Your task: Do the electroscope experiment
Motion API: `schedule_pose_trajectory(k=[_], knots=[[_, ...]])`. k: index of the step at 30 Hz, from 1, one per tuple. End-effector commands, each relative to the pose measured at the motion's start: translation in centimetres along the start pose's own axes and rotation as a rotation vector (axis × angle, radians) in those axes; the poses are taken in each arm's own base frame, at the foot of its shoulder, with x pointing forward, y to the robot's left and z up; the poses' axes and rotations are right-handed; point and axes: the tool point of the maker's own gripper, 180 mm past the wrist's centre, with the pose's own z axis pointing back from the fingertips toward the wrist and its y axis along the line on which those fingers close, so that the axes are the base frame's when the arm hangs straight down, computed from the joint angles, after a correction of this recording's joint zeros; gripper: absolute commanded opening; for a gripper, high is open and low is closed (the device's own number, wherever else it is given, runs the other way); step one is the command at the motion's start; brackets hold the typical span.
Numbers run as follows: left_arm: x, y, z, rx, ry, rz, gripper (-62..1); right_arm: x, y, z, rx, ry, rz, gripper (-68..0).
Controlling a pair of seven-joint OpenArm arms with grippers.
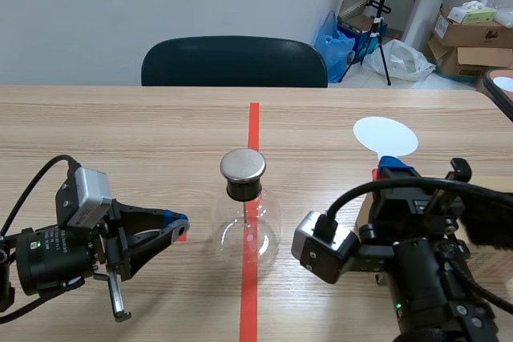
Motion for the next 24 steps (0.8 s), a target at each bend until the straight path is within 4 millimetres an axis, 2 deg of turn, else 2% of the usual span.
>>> schedule_pose_trajectory(k=[1,10,18,24], knots=[[1.1,0.2,-0.4,0.001,-0.039,-0.008,-58.0,0.2,-0.3,-0.1,-0.013,-0.022,0.007,-66.2],[1.1,0.2,-0.4,0.001,-0.039,-0.008,-57.9,4.3,-0.3,0.5,-0.012,-0.249,0.008,-66.2],[1.1,0.2,-0.4,0.001,-0.039,-0.008,-57.9,8.3,-0.3,2.1,-0.011,-0.491,0.01,-66.2],[1.1,0.2,-0.4,0.001,-0.039,-0.008,-57.9,10.3,-0.2,3.3,-0.011,-0.62,0.01,-66.2]])
